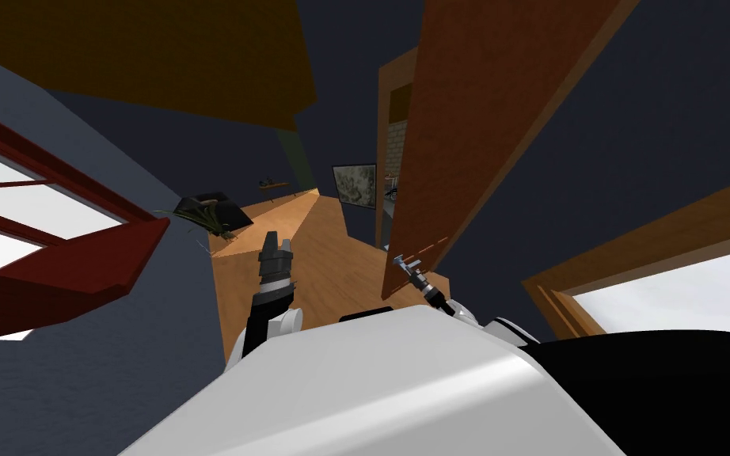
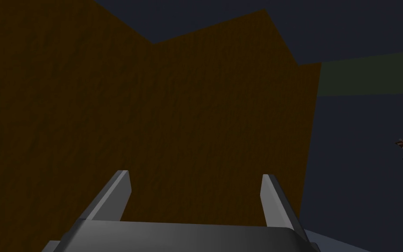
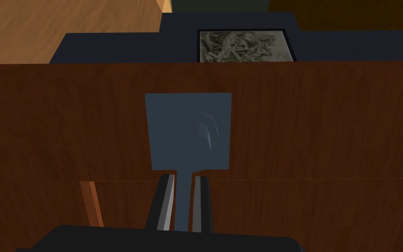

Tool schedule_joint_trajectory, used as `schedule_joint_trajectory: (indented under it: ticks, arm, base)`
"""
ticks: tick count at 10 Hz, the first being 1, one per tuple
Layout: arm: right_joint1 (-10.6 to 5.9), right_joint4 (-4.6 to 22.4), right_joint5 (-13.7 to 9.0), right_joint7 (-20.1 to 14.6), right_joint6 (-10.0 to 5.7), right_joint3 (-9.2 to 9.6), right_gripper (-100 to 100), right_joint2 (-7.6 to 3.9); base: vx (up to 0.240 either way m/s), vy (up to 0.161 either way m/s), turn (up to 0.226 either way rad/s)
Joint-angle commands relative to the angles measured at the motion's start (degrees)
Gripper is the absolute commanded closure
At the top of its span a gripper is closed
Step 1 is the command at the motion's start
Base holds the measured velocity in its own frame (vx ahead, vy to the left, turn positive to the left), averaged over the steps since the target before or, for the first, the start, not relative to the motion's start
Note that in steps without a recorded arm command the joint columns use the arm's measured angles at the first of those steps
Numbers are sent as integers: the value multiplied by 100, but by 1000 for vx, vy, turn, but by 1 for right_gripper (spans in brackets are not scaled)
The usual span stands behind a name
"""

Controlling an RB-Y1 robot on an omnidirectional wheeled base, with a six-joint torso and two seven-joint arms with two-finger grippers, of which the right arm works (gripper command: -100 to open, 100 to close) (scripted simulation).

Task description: Pull the door open

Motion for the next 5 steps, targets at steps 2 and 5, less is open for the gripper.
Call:
schedule_joint_trajectory:
  ticks: [2,5]
  arm:
    - [90,101,64,-15,-272,77,100,-67]
    - [256,107,159,-50,-598,189,100,-189]
  base:
    - [10,11,-56]
    - [3,5,-65]
